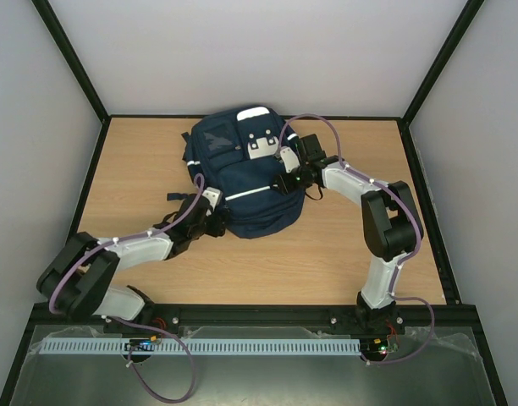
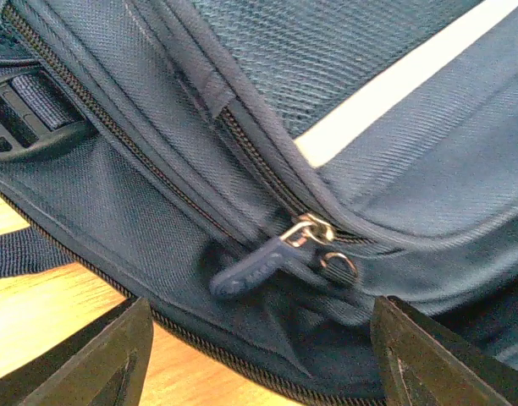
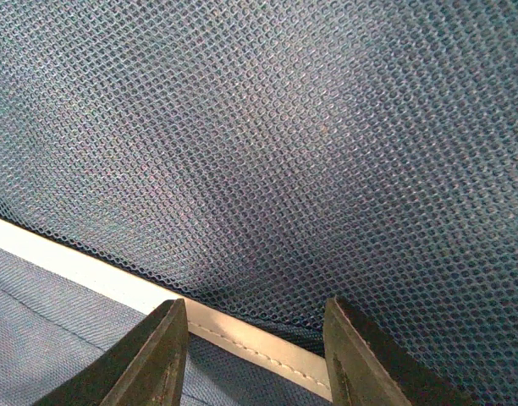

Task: Pack the student bag
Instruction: Zip the student bag at the center of the board.

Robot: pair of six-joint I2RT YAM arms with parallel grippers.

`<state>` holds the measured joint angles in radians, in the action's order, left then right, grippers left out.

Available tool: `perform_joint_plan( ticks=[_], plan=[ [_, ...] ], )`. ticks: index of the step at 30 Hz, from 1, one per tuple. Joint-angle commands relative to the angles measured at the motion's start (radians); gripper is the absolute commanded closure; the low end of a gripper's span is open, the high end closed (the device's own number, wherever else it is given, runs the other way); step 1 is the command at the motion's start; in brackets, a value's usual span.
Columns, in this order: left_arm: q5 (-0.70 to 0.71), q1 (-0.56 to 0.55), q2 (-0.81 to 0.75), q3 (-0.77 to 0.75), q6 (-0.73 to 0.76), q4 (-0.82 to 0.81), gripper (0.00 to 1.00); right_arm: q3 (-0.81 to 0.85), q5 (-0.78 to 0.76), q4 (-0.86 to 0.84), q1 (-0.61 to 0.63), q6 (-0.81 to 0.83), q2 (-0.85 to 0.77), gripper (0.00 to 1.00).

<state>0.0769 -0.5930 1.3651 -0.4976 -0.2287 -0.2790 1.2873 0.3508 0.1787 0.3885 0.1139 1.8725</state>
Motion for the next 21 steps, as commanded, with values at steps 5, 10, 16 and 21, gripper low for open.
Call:
perform_joint_plan(
  ticks=[5,10,16,21],
  plan=[
    [-0.013,0.025,0.096,-0.034,0.076,-0.086,0.32,0.005,0.003,0.058,0.003,-0.006,0.02,0.56],
    [-0.078,0.025,0.09,-0.015,0.085,-0.127,0.53,-0.005,-0.001,0.058,0.003,0.0,0.012,0.56],
    [-0.131,0.021,0.061,0.023,0.073,-0.143,0.71,-0.011,0.013,0.058,0.003,-0.002,-0.001,0.56],
    [-0.152,0.017,0.033,0.035,0.055,-0.127,0.85,-0.011,0.028,0.062,0.003,-0.006,-0.005,0.56]
  ],
)
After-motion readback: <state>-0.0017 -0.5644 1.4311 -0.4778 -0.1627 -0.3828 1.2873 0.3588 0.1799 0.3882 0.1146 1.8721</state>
